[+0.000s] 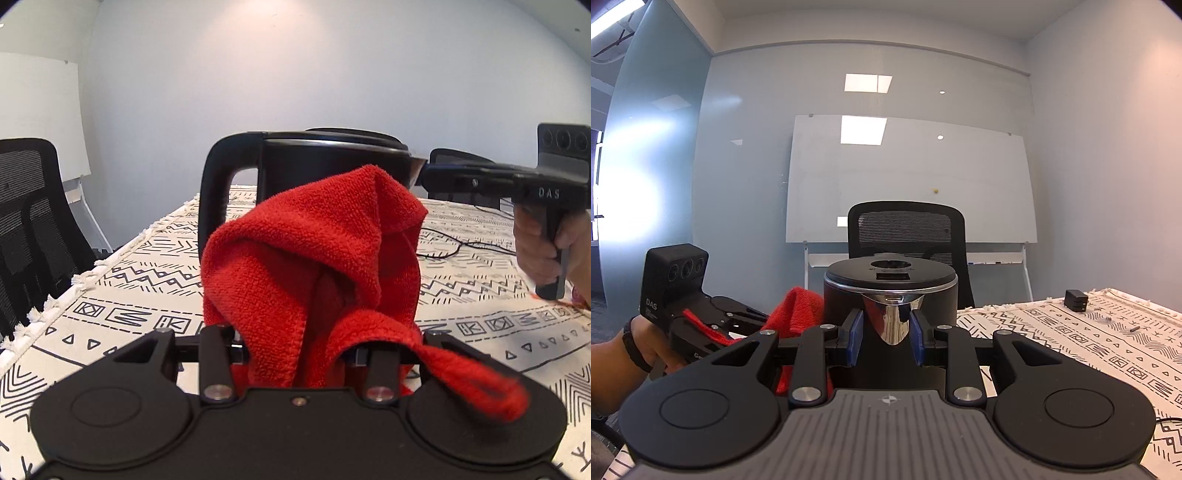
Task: Clean container
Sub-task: 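Wipe the towel along the kettle body near the spout with the left gripper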
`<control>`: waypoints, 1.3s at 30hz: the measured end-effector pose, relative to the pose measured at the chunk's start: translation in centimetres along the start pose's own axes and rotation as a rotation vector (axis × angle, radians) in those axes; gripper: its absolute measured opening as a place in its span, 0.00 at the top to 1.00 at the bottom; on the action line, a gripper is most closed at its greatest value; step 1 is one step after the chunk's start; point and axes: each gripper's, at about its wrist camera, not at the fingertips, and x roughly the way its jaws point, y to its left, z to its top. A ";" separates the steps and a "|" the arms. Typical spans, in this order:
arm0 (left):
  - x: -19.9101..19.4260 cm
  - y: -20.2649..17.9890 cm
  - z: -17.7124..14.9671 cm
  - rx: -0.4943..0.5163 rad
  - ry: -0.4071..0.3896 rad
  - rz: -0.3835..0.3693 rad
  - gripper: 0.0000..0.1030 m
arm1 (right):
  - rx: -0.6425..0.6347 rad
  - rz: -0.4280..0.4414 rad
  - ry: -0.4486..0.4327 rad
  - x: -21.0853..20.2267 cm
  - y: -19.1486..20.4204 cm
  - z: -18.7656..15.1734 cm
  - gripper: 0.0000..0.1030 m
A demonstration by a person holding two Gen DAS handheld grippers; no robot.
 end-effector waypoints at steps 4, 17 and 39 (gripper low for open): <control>-1.3 -0.9 1.9 0.026 -0.077 0.003 0.56 | 0.000 -0.003 -0.003 0.1 0.1 0.0 0.74; -1.3 -1.0 1.7 0.044 -0.046 0.000 0.55 | -0.012 0.012 0.003 0.1 0.5 0.1 0.74; -0.5 -2.4 0.2 0.081 0.008 0.041 0.54 | -0.027 0.015 -0.008 0.1 1.1 0.1 0.74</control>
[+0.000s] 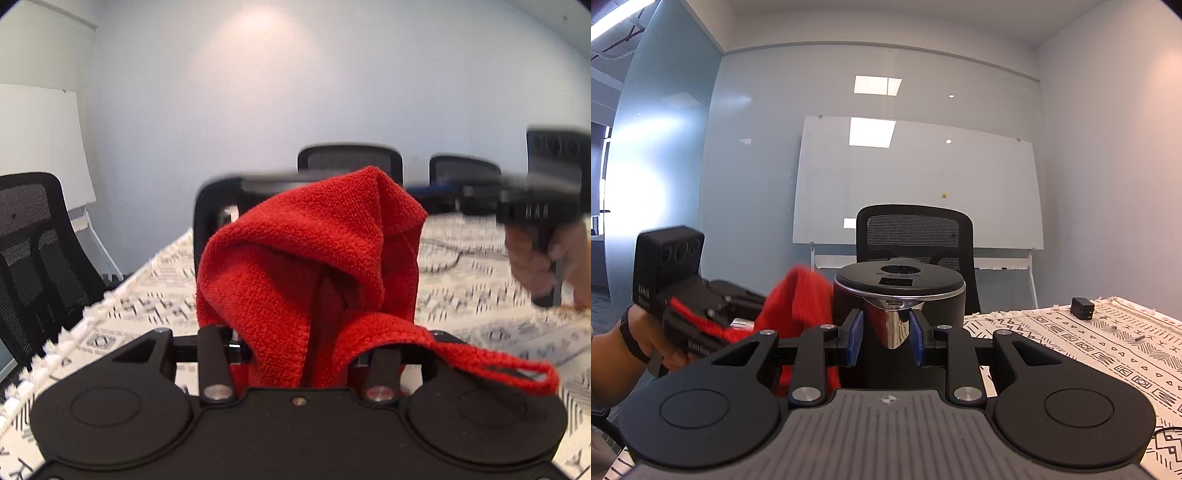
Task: Clean container
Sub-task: 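Wipe the towel along the kettle body near the spout with the left gripper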
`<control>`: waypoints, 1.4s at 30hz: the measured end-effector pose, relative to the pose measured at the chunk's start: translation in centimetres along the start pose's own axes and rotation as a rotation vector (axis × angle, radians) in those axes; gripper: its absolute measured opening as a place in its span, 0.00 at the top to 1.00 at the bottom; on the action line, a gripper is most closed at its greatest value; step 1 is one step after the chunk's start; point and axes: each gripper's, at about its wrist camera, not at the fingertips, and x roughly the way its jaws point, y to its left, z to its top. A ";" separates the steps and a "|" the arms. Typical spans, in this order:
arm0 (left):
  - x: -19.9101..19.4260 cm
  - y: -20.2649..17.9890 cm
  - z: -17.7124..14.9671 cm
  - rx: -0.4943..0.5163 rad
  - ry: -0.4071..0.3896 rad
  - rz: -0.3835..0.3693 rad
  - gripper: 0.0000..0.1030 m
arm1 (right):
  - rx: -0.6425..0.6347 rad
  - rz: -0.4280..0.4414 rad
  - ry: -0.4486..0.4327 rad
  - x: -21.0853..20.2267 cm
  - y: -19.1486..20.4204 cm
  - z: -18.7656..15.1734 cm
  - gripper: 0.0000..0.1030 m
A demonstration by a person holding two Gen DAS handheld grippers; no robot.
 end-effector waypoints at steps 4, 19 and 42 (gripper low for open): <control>-0.6 0.5 0.2 -0.018 -0.006 -0.011 0.54 | 0.004 0.000 -0.003 -0.2 0.1 0.0 0.74; -0.7 -0.7 1.4 0.006 -0.042 0.005 0.53 | 0.011 -0.011 -0.009 0.0 -0.1 -0.2 0.74; 0.9 -1.9 0.3 0.023 -0.001 0.024 0.52 | 0.010 -0.019 -0.012 0.0 -0.2 -0.4 0.74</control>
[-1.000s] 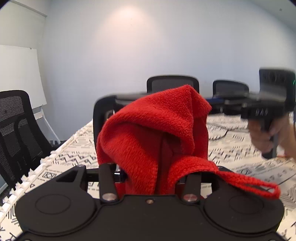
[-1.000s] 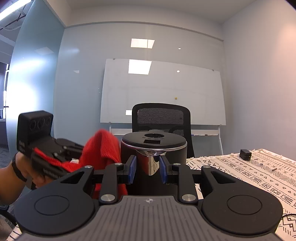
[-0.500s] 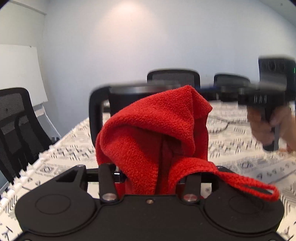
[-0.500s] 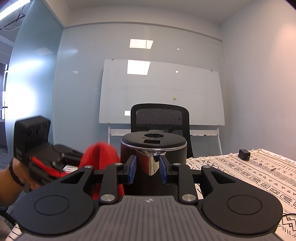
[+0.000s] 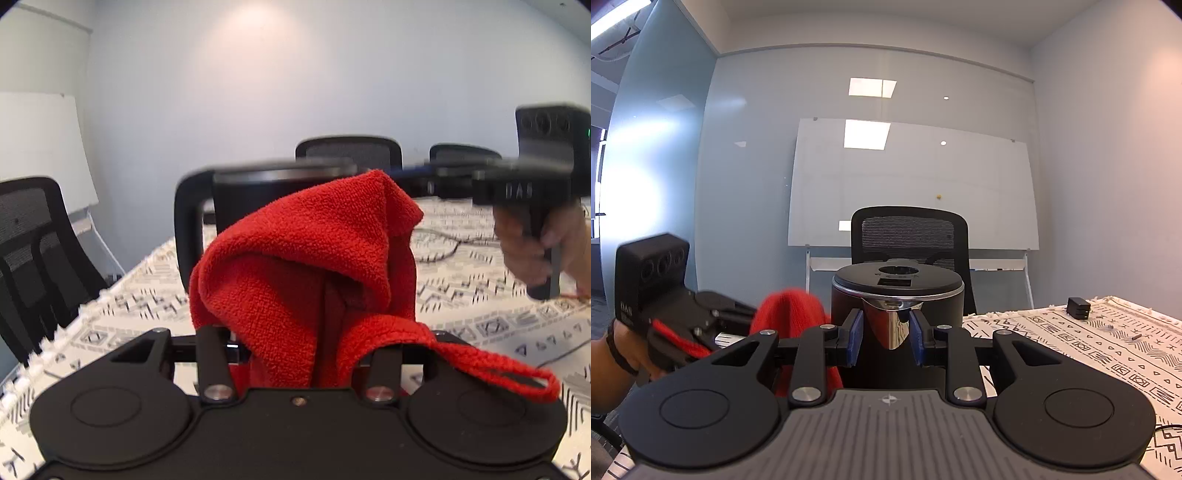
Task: Clean container
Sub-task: 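Wipe the towel along the kettle body near the spout with the left gripper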
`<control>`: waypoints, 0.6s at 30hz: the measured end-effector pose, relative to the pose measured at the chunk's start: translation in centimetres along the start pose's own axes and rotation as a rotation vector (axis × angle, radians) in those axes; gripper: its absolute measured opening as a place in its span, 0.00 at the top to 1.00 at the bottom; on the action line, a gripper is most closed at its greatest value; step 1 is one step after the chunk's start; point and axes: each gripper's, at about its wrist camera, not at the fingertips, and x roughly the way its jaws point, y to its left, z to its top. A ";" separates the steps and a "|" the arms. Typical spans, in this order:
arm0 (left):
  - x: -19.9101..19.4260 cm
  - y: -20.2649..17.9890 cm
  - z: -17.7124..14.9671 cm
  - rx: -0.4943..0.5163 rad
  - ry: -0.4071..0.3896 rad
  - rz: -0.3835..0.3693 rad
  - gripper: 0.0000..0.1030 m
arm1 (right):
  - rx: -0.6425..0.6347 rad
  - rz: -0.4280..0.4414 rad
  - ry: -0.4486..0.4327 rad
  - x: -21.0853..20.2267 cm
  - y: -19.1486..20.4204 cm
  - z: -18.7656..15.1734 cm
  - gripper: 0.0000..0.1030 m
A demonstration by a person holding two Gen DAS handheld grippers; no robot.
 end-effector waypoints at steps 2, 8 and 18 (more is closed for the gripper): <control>-0.1 -0.2 0.0 0.005 0.005 0.004 0.53 | 0.001 0.000 -0.001 0.0 0.0 0.0 0.74; -1.9 0.5 2.1 -0.012 -0.090 0.005 0.53 | -0.002 -0.002 -0.001 0.1 0.0 -0.1 0.74; -0.5 1.1 0.1 -0.037 -0.014 -0.009 0.53 | -0.003 -0.009 0.005 0.1 0.0 -0.1 0.60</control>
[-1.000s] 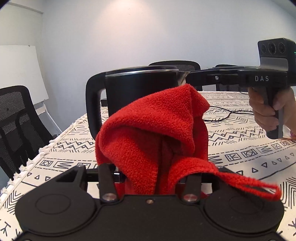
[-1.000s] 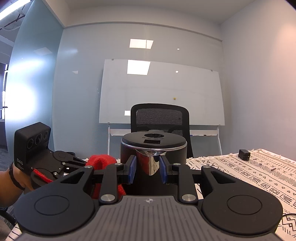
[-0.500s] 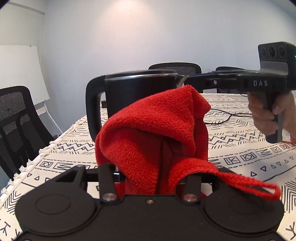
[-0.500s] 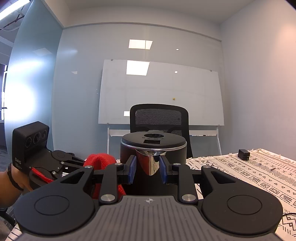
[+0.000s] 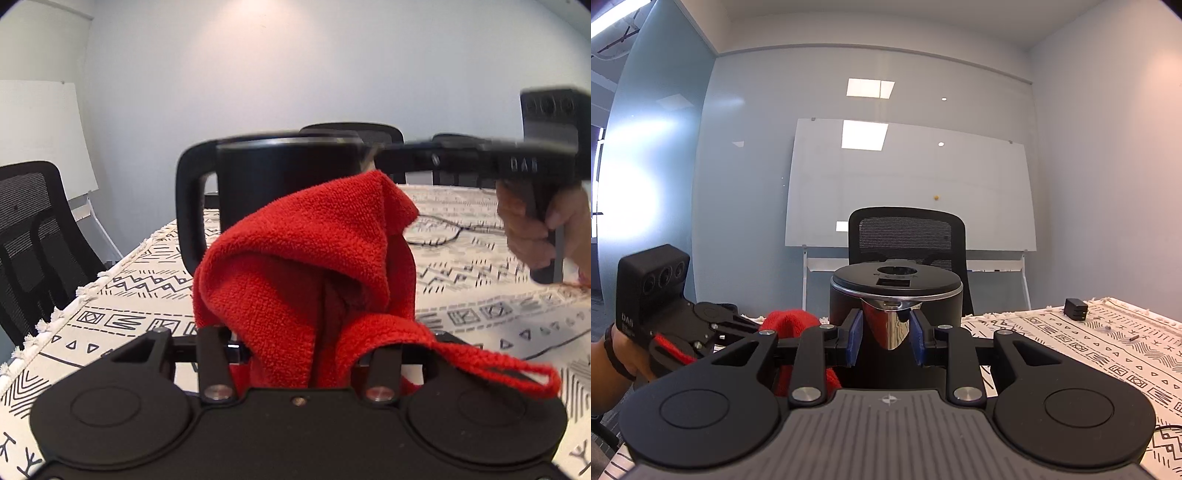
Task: Clean container
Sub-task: 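Wipe the towel along the kettle body near the spout with the left gripper, then rotate the kettle with the right gripper while the left gripper wipes its side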
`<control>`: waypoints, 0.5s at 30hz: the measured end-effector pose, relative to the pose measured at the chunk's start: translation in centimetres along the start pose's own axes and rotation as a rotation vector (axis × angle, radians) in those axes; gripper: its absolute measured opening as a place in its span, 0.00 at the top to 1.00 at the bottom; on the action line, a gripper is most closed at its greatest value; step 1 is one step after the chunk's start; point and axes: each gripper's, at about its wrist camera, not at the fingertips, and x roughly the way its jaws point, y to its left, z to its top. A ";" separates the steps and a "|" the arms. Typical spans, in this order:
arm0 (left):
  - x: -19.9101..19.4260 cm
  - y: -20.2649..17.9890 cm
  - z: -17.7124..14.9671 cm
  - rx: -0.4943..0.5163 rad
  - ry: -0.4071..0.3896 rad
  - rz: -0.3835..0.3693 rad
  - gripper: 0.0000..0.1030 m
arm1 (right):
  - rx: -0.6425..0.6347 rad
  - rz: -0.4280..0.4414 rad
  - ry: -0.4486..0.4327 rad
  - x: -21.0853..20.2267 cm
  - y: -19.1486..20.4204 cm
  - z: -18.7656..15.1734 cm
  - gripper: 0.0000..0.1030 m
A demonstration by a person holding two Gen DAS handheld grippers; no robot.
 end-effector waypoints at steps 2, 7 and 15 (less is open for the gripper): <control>-0.9 0.5 0.6 0.003 -0.033 0.001 0.53 | -0.006 -0.002 0.000 -0.1 -0.1 -0.1 0.35; -2.0 2.3 1.3 -0.014 -0.068 -0.029 0.53 | 0.033 0.038 0.027 1.0 -1.5 -0.3 0.22; -1.8 4.5 0.1 -0.047 -0.048 -0.028 0.53 | 0.095 0.096 0.101 4.5 -3.4 -1.6 0.19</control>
